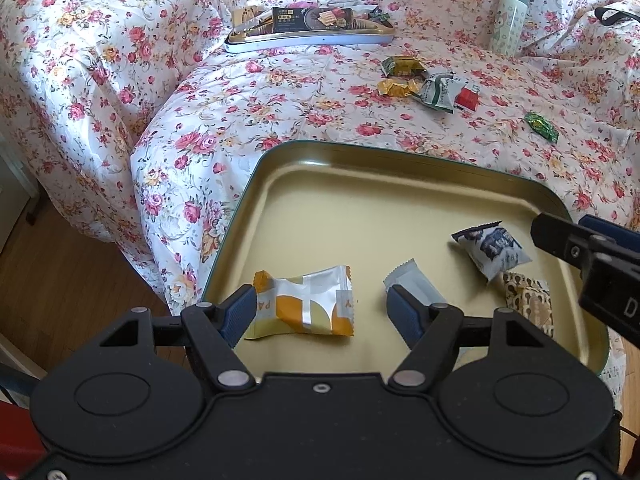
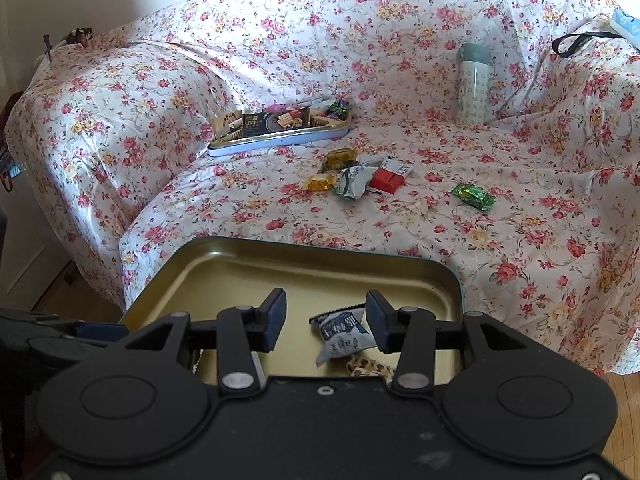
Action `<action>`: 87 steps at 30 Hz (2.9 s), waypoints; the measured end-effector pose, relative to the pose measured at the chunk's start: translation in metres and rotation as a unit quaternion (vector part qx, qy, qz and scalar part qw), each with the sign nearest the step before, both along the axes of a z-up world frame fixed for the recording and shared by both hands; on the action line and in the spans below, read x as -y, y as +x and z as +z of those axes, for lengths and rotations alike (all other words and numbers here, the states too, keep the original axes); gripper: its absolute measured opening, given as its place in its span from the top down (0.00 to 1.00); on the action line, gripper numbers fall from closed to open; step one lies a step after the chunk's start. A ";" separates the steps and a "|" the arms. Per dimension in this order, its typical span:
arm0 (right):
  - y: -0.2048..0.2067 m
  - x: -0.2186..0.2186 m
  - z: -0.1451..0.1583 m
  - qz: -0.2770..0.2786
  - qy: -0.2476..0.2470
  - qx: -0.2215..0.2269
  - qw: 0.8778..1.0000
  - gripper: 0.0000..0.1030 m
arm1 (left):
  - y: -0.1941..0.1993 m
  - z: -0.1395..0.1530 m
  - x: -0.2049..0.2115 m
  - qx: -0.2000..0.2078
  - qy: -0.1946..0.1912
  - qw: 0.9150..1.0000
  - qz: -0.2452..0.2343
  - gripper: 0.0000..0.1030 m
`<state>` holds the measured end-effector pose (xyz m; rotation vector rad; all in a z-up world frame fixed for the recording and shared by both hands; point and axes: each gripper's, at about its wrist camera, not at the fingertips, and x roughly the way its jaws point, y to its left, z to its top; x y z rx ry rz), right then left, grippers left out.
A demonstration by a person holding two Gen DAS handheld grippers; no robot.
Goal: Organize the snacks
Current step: 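Lower both packets into the olive tray and open both tools, then move both tools back toward the remaining scattered snacks, then grasp the green-yellow packet with left tool while right approaches the green candy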
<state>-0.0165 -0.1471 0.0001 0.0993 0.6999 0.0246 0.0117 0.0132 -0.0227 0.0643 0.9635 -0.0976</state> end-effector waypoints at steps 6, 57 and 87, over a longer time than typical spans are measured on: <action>0.002 0.002 -0.003 -0.015 -0.013 -0.016 1.000 0.44 | 0.000 0.000 0.000 0.001 0.001 1.000 0.000 0.28; 0.065 0.064 0.003 -0.028 0.072 -0.155 0.985 0.13 | 0.082 0.043 0.014 -0.032 -0.007 0.996 -0.085 0.28; 0.226 0.166 -0.005 -0.131 0.014 -0.183 0.974 0.13 | 0.242 0.023 0.061 -0.036 0.045 0.998 -0.040 0.28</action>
